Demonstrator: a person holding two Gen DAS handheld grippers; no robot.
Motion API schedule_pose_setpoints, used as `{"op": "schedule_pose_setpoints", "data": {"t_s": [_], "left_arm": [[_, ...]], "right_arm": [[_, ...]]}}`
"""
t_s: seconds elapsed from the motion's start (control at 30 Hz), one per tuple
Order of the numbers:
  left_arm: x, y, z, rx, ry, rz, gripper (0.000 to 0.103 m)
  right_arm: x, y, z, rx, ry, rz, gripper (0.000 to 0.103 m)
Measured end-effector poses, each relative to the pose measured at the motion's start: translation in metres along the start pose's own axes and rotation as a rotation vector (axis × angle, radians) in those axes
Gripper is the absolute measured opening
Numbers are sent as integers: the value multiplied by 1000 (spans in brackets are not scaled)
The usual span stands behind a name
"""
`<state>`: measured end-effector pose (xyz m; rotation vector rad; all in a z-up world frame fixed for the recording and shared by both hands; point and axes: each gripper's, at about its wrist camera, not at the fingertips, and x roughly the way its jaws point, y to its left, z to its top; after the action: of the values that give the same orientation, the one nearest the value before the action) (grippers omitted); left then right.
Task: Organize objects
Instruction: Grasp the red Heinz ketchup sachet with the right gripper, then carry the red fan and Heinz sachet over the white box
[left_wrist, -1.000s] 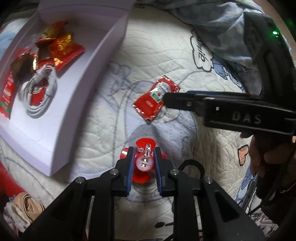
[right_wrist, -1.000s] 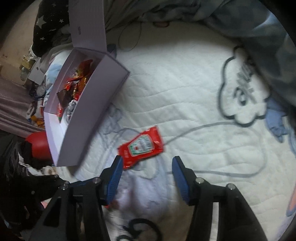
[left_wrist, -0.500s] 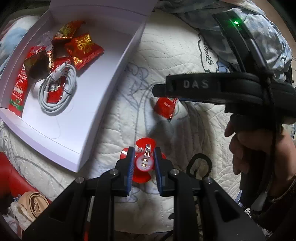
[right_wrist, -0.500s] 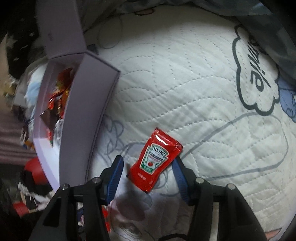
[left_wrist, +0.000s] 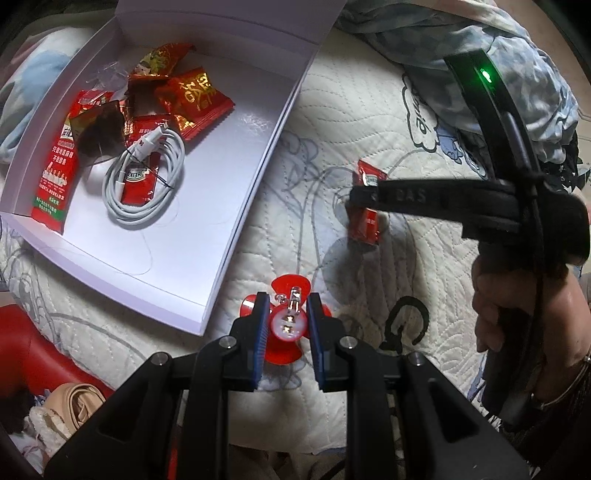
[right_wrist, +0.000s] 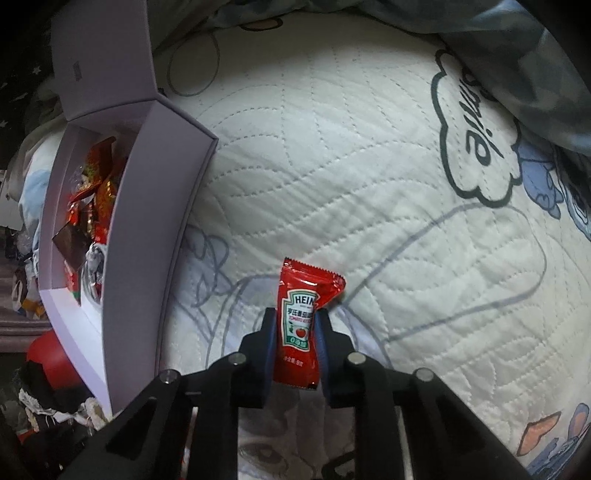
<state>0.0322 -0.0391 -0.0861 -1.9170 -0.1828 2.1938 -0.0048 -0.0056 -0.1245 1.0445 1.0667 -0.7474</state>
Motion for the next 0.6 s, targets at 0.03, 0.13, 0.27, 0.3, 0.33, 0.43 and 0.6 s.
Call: {"op": "schedule_pose_setpoints", "data": {"t_s": [0.03, 0.13, 0.27, 0.3, 0.33, 0.43, 0.6], "left_arm": [[-3, 1, -1, 1, 2, -4, 19], [-12, 2, -3, 25, 8, -1, 19], [-23, -11, -6, 64, 10, -4, 19], [-28, -12, -5, 76, 10, -3, 19], [-30, -16, -4, 83, 9, -1, 19], [-40, -22, 2, 99, 8, -5, 19], [-61, -33, 9, 129, 1, -12, 19]], "right_arm": [[-2, 0, -3, 0, 2, 1, 18], [-13, -2, -13, 5, 5, 17, 17], [-32, -1, -26, 3, 1, 35, 17], [-39, -1, -30, 1, 0, 39, 17], [-43, -2, -33, 1, 0, 42, 17], [-62, 4, -37, 5, -8, 51, 17], [-102, -1, -36, -6, -31, 63, 17]]}}
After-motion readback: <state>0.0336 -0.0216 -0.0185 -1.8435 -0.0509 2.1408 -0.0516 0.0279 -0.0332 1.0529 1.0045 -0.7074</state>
